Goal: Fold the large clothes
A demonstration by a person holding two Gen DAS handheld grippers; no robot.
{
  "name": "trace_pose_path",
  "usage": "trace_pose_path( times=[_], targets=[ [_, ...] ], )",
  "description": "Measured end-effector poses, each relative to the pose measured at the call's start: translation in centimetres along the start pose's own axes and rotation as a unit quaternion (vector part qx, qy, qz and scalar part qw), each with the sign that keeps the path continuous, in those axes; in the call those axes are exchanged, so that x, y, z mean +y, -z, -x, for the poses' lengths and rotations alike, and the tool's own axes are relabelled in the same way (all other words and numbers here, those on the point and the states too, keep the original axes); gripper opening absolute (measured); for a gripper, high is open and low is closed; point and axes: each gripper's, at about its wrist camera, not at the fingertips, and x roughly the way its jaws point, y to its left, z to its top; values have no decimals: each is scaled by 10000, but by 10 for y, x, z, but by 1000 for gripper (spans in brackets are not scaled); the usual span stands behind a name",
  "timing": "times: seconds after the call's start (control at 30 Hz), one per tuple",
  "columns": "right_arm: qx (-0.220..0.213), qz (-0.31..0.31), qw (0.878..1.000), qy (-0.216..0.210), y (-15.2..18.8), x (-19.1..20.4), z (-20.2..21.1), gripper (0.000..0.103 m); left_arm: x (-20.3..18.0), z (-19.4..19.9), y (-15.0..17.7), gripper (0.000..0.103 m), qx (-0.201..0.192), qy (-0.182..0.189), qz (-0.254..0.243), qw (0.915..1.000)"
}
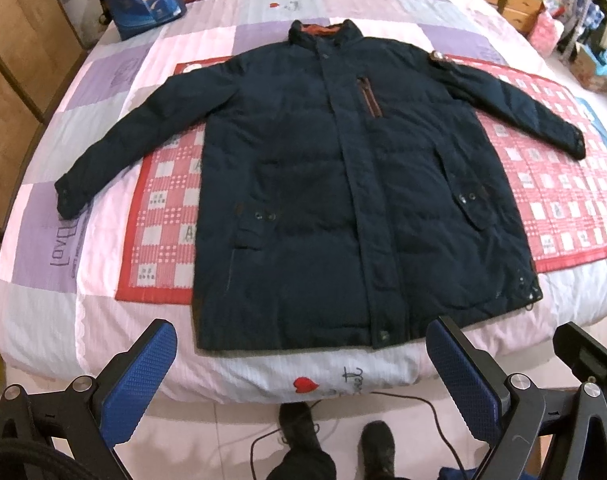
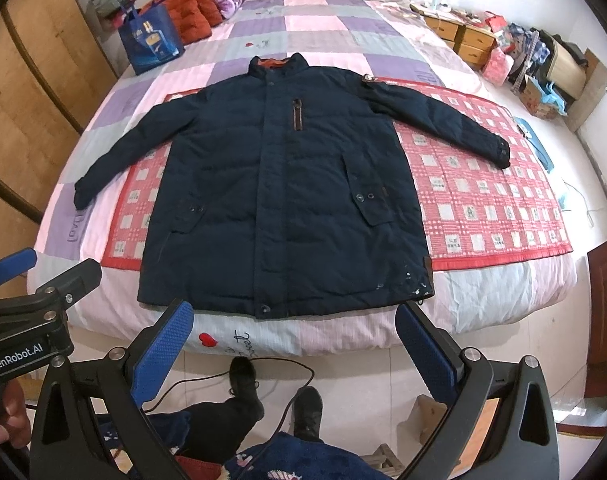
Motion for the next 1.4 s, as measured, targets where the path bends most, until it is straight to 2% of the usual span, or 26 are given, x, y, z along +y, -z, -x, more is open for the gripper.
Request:
trace_pose_path(
  times=[0.4,0.77,0.97,1.2,1.4],
  targets=[
    [-55,-197,9996,205,-8,12,-8,103,11,-12,-17,103,-66,172,-157,9997],
    [-107,-384,9979,505,-26,41,-15,103,36,-25,-44,103,-170,354,-387,9985],
    [-209,-400,9963,727,-35,57,-11,103,46,-22,-57,103,-382,363,-540,9972],
    [-445,-408,9938,934,-55,61,0,103,52,-14,-77,103,-647,421,-564,9954],
    [-582,-301,9934,942,-72,62,4,103,58,-15,-89,103,-720,394,-364,9960]
  ],
)
